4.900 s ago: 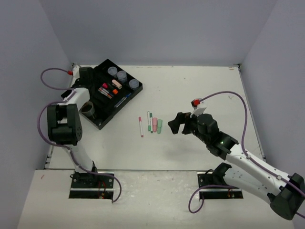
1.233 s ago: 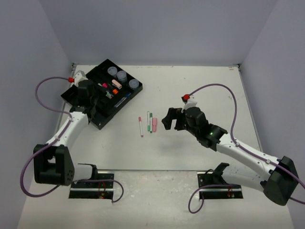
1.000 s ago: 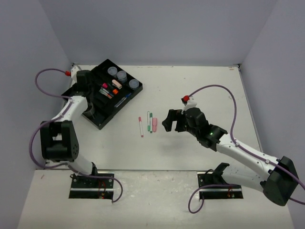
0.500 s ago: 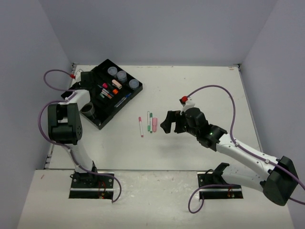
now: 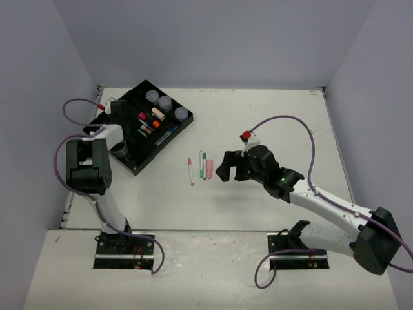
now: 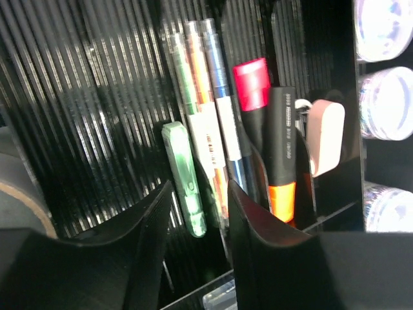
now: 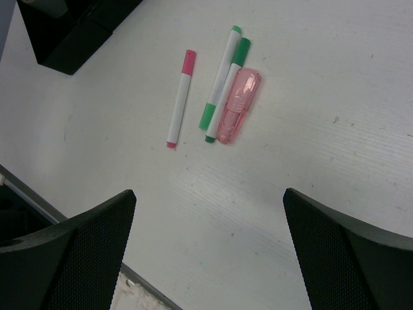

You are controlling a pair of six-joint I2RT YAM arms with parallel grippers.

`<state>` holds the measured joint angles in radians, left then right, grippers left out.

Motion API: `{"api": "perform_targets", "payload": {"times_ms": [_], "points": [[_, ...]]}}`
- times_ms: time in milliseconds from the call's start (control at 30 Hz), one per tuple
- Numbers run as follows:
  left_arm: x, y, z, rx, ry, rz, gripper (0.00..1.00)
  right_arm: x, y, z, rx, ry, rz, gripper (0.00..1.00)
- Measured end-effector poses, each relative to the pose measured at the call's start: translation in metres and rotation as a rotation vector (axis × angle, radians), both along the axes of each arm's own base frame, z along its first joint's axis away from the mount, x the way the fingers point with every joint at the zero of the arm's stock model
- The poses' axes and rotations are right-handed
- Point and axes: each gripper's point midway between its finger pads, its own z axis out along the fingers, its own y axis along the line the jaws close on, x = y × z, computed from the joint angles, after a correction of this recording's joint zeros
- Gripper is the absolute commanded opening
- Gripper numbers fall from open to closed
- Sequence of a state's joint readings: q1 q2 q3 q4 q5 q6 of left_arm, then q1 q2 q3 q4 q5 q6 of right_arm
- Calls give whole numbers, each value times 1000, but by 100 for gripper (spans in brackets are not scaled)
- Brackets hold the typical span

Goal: Sort the stationery into containers
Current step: Place the stationery in the storage box, then move the stationery to the center of the board.

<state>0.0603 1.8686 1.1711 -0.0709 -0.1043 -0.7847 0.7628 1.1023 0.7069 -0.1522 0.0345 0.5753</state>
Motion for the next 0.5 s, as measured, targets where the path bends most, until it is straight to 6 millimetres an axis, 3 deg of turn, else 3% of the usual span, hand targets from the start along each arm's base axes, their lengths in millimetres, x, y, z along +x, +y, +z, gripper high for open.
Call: {"api": "perform_targets", "payload": {"times_ms": [100,200,300,400,433,500], "points": [[-8,-4,6,-15,-10,-9,51,2,1,-7,-21,22,-1,99],[-19,-9,34,-31,-63,-25,59,10,3,-15,-71,67,-30,99],[-38,-18,104,-39,-223,-60,66,35,18,-18,-126,124,-64,94],[-70,-34,194,-29,-463,-120,75,64,40,-27,-164,167,-95,64],[-83,-42,215,-24,-529,-149,77,70,43,-34,-180,183,-105,55],[-115,-59,253,-15,-656,-211,80,76,45,-53,-226,231,-130,48]]}}
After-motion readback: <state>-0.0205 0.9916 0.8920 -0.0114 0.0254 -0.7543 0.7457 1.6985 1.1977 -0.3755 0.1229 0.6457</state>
